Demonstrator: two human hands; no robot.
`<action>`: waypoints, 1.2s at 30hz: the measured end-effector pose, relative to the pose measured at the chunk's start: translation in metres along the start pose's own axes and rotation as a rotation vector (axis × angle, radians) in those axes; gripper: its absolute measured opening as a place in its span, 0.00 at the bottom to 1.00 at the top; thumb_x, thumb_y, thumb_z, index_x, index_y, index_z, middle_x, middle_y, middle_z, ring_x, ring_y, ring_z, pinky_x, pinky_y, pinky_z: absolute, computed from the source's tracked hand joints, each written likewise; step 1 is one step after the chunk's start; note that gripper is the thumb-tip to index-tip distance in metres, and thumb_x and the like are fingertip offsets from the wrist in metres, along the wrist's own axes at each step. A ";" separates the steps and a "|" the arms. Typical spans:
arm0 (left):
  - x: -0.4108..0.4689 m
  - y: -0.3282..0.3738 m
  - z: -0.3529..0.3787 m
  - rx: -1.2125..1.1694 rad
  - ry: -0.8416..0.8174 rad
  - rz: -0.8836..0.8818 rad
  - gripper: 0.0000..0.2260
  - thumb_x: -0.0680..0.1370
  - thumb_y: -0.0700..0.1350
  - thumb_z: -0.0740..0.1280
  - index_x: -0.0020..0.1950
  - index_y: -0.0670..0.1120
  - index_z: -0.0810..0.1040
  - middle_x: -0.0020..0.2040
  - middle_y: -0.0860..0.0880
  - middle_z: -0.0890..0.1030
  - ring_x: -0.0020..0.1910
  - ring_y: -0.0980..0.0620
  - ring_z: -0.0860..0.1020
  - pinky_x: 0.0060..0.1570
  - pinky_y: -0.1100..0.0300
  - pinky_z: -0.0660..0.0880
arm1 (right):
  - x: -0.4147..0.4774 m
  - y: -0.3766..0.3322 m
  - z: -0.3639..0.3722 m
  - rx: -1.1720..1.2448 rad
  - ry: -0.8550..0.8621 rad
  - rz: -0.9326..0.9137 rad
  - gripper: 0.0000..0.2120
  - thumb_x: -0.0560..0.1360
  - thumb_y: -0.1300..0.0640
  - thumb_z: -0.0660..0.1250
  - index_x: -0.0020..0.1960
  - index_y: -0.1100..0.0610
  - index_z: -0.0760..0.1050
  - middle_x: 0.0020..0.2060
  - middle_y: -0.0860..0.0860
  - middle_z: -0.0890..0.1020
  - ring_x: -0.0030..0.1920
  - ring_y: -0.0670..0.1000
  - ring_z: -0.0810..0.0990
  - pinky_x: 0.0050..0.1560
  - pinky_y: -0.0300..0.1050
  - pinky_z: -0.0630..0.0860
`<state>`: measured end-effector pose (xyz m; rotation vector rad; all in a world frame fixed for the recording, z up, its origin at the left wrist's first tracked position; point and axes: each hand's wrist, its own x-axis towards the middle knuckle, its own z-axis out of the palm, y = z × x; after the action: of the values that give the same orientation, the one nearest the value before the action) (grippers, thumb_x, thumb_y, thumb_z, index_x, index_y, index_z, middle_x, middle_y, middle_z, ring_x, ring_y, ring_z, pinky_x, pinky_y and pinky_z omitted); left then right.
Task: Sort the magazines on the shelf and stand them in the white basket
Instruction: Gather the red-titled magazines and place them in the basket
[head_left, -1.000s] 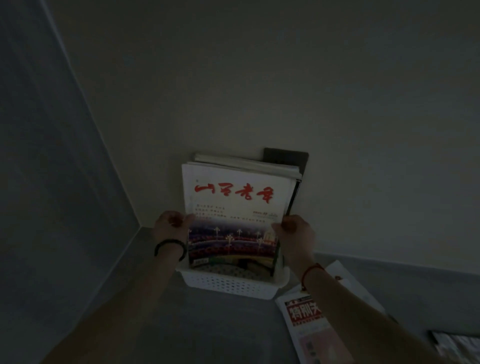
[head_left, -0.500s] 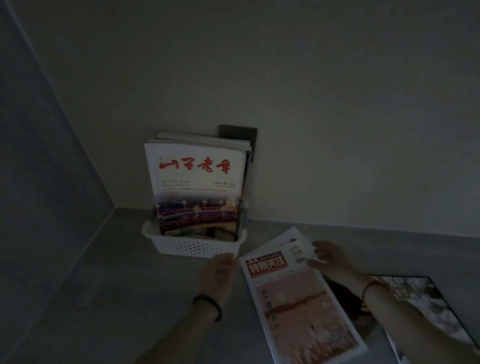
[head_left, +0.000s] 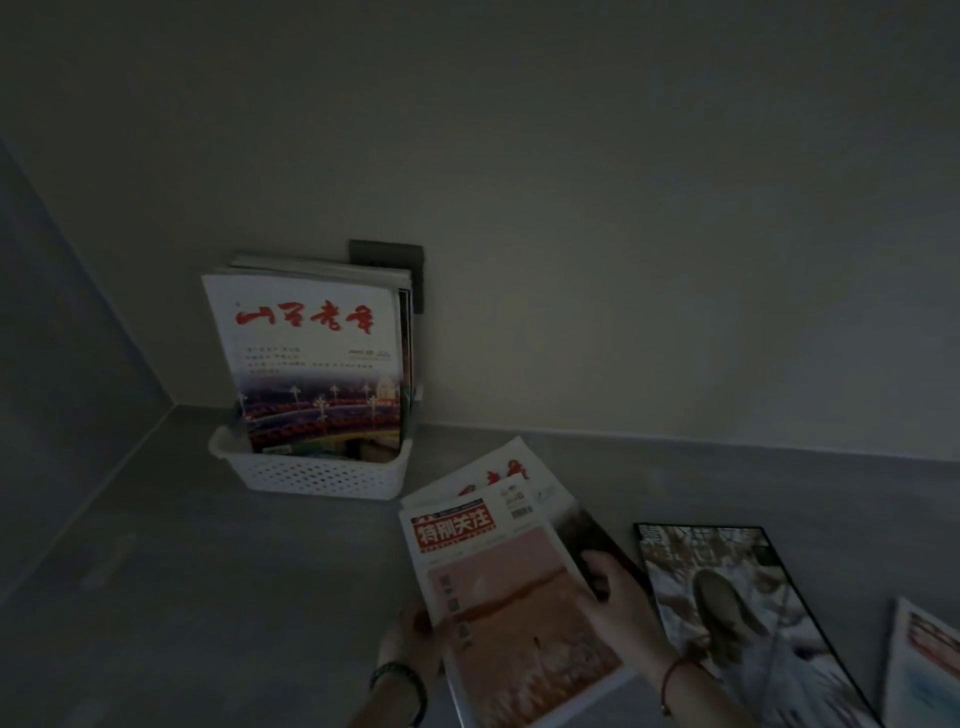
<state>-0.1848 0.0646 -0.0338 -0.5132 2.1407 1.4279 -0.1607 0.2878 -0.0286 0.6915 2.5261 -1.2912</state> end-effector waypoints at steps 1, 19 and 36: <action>-0.002 -0.003 0.000 0.001 0.016 -0.006 0.12 0.70 0.39 0.69 0.53 0.44 0.79 0.45 0.41 0.84 0.43 0.43 0.83 0.45 0.48 0.81 | 0.004 0.000 -0.007 -0.025 0.046 -0.010 0.24 0.75 0.56 0.65 0.68 0.55 0.64 0.67 0.53 0.70 0.65 0.53 0.70 0.60 0.43 0.69; -0.036 -0.029 -0.035 0.171 0.274 -0.079 0.16 0.70 0.41 0.69 0.57 0.41 0.75 0.50 0.42 0.82 0.43 0.46 0.77 0.38 0.59 0.73 | 0.022 0.016 -0.032 0.024 -0.114 -0.035 0.05 0.73 0.58 0.67 0.43 0.59 0.79 0.40 0.55 0.81 0.46 0.55 0.79 0.39 0.42 0.71; -0.046 0.094 -0.035 -0.158 -0.058 0.432 0.18 0.76 0.42 0.65 0.65 0.46 0.67 0.52 0.61 0.78 0.50 0.63 0.77 0.45 0.71 0.75 | -0.043 -0.083 -0.120 0.260 0.590 -0.567 0.10 0.72 0.63 0.67 0.34 0.53 0.73 0.26 0.47 0.76 0.27 0.33 0.75 0.26 0.26 0.67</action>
<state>-0.2090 0.0684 0.0736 -0.0579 2.1890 1.8271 -0.1631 0.3300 0.1179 0.4591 3.2233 -1.8454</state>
